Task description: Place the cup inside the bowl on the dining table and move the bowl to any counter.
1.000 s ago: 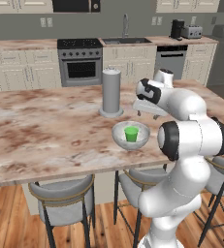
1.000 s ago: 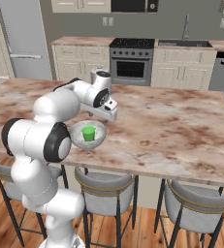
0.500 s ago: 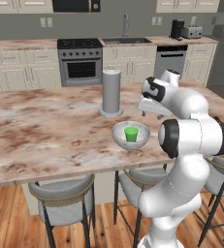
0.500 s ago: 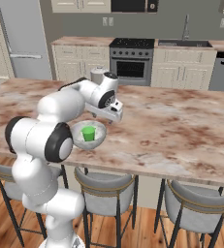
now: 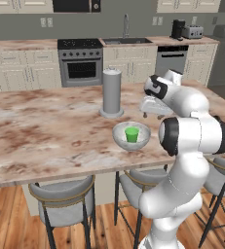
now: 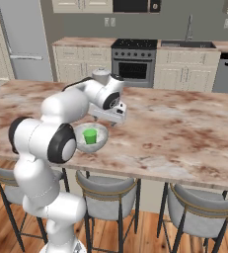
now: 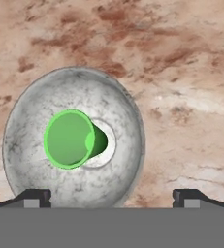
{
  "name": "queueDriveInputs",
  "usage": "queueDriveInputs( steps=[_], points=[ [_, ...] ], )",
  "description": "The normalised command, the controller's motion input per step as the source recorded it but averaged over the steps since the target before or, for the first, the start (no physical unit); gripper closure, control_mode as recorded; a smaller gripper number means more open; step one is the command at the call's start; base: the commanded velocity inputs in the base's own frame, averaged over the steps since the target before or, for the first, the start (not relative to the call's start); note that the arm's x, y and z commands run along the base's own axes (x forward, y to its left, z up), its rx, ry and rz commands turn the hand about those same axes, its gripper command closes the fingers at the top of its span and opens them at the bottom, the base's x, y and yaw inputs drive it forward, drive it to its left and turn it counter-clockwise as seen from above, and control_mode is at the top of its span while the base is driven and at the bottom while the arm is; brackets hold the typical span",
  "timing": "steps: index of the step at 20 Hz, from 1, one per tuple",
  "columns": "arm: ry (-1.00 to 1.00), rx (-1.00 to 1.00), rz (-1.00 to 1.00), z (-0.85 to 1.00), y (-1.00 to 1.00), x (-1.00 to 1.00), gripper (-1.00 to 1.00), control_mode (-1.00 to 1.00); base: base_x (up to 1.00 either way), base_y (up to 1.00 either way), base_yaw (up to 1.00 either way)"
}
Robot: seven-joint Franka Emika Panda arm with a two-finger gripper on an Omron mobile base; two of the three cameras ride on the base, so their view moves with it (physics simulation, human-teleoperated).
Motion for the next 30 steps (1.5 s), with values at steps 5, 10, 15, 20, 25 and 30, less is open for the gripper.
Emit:
queueDriveInputs(
  steps=[5,10,15,20,25,30],
  points=[
    [0.0,0.0,0.05,0.0,-0.06,0.04,-1.0,-1.0,0.0,0.0,0.0],
    [0.02,0.0,0.0,-0.04,-0.09,0.09,-1.0,-1.0,0.0,0.0,0.0],
    [0.03,0.0,-0.01,-0.17,0.0,0.18,-1.0,-1.0,0.0,0.0,0.0],
    [0.03,0.0,-0.05,-0.2,0.0,0.22,-1.0,-1.0,0.0,0.0,0.0],
    [0.02,0.0,-0.04,-0.18,0.0,0.17,-1.0,-1.0,0.0,0.0,0.0],
    [0.02,0.0,-0.02,-0.18,0.0,0.01,-1.0,-1.0,0.0,0.0,0.0]
  ],
)
